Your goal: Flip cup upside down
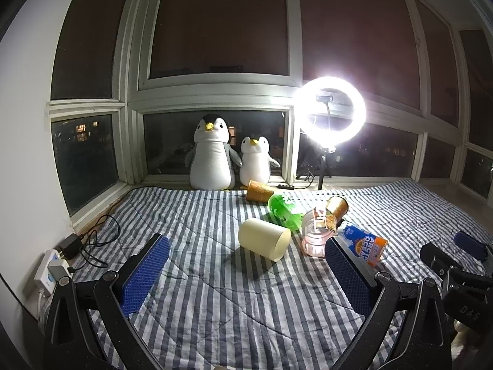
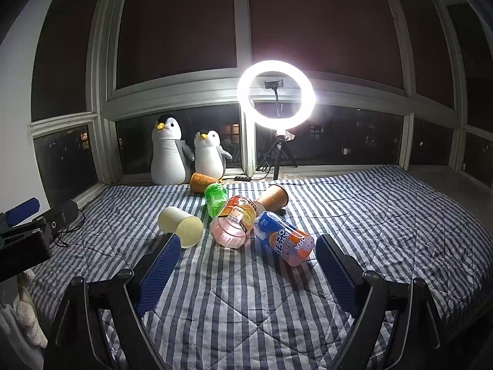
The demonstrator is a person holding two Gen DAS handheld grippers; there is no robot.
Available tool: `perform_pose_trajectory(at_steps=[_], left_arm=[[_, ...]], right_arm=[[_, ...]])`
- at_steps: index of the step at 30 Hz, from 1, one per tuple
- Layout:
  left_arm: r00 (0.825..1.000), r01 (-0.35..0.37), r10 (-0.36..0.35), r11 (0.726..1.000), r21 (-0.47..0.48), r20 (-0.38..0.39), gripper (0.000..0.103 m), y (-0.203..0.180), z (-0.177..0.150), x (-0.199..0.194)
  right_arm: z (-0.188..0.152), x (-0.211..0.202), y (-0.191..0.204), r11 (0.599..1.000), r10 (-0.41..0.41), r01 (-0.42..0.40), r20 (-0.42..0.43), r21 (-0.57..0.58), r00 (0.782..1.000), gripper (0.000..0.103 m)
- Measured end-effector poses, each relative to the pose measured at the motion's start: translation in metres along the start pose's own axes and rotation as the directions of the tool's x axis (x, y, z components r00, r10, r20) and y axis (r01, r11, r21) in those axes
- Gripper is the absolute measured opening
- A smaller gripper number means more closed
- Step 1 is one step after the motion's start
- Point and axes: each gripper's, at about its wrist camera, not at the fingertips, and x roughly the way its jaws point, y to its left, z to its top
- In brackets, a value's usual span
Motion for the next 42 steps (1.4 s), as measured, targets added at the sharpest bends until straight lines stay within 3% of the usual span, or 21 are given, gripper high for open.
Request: perform_pose_trajectory(at_steps=[42], left_arm=[[1.0, 0.009, -0.009, 1.0, 0.003, -0.007, 0.102, -0.0007, -0.0013, 0.0016]], right_arm=[[-0.0011, 0.0008, -0.0009, 1.0, -0.001, 0.001, -0.002, 0.002, 1.0, 0.087]])
